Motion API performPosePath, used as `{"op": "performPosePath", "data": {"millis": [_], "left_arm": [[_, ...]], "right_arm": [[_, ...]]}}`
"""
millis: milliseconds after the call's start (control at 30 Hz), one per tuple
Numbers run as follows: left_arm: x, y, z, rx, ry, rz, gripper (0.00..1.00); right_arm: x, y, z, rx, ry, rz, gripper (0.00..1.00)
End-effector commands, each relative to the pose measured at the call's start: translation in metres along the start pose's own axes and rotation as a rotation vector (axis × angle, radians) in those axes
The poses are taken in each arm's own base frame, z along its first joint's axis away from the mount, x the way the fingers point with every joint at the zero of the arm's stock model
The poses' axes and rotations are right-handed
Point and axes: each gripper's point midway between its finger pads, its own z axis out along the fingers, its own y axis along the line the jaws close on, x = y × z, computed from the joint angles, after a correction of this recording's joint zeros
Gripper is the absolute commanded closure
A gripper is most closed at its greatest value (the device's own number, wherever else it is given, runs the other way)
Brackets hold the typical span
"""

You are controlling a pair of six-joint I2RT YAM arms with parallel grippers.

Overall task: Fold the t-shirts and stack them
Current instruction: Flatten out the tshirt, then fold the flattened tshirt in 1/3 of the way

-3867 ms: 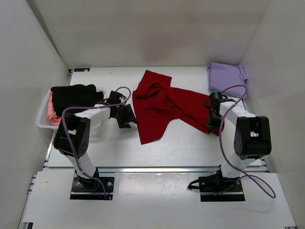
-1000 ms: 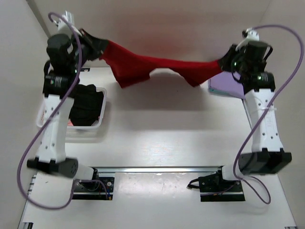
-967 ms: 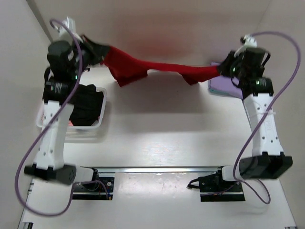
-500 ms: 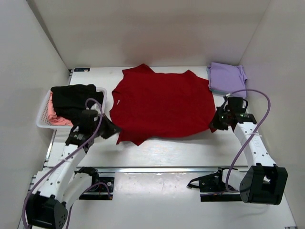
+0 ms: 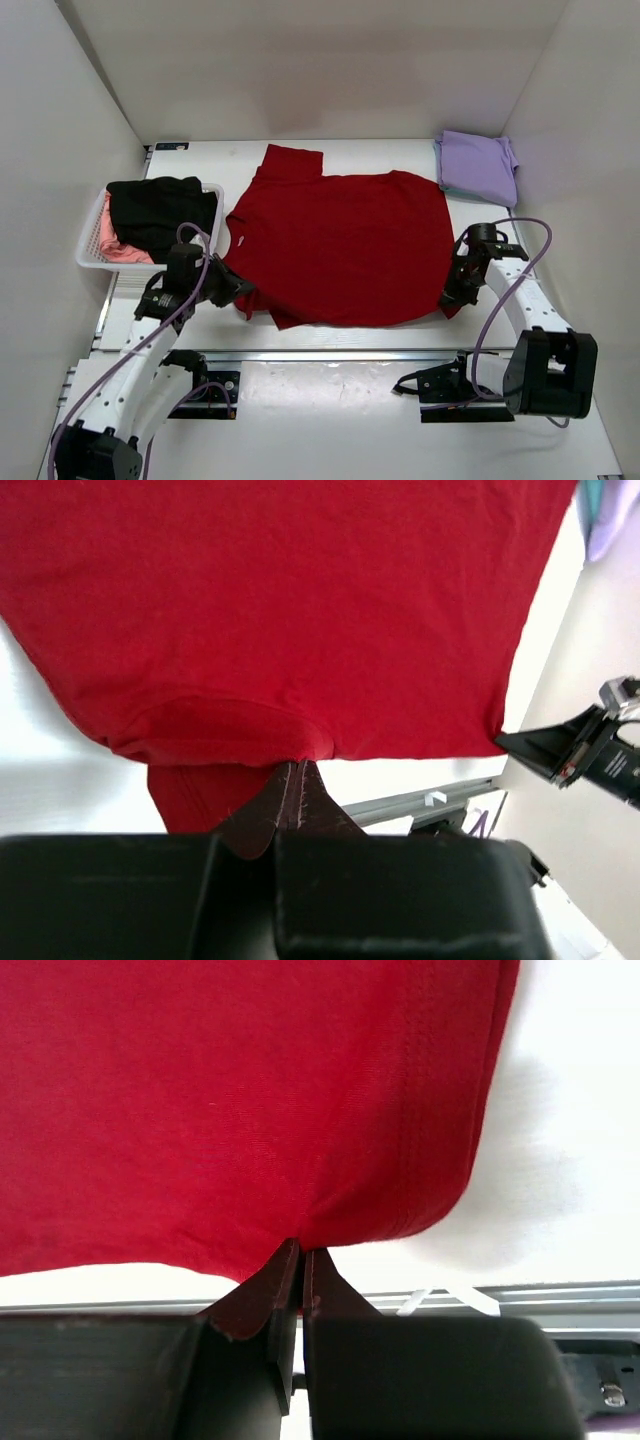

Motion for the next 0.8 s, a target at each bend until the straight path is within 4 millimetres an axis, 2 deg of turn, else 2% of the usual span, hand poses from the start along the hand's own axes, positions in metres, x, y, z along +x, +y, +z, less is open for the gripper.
{"op": "performPosePath", "data": {"millis": [0,200,233,267,333,400,433,533,567,600,633,667,733,767], "left_arm": [[-0.029,-0.014,-0.002,-0.002,-0.066,0.018,1.00],[-0.065,-0.035,0.014,0.000,-0.094,0.039,1.00],[-0.070,-0.036,0.019,-0.014,-0.087,0.040,1.00],[-0.075,-0.032,0.027,-0.038,-0.082,0.039,1.00],[-0.090,-0.039,0.031,-0.044,-0.091,0.051,1.00],[-0.100,-0.035,0.037,-0.071,-0.093,0.051,1.00],[-0.108,-0.033,0.042,-0.079,-0.097,0.053,1.00],[-0.129,-0.035,0.051,-0.094,-0.119,0.050,1.00],[-0.133,-0.031,0.056,-0.108,-0.117,0.039,1.00],[-0.139,-0.030,0.061,-0.117,-0.129,0.045,1.00],[-0.147,-0.037,0.060,-0.106,-0.141,0.052,1.00],[-0.154,-0.038,0.065,-0.110,-0.145,0.041,1.00],[-0.160,-0.043,0.072,-0.109,-0.148,0.047,1.00],[-0.164,-0.039,0.077,-0.120,-0.142,0.039,1.00]], "right_arm": [[-0.009,-0.002,-0.001,0.039,-0.001,-0.006,1.00],[-0.059,0.011,-0.004,0.046,-0.041,-0.026,1.00],[-0.063,0.013,0.000,0.051,-0.023,-0.034,1.00],[-0.076,0.019,-0.004,0.045,-0.047,-0.048,1.00],[-0.087,0.023,0.003,0.050,-0.018,-0.044,1.00],[-0.103,0.028,0.004,0.051,-0.030,-0.050,1.00],[-0.100,0.026,0.013,0.057,0.017,-0.043,1.00],[-0.126,0.034,0.018,0.045,0.004,-0.049,1.00],[-0.127,0.036,0.022,0.050,0.021,-0.043,1.00],[-0.138,0.038,0.021,0.052,0.004,-0.056,1.00],[-0.138,0.037,0.027,0.059,0.028,-0.052,1.00],[-0.153,0.044,0.027,0.055,0.012,-0.062,1.00],[-0.163,0.046,0.031,0.064,0.018,-0.061,1.00],[-0.165,0.047,0.035,0.068,0.025,-0.064,1.00]]}}
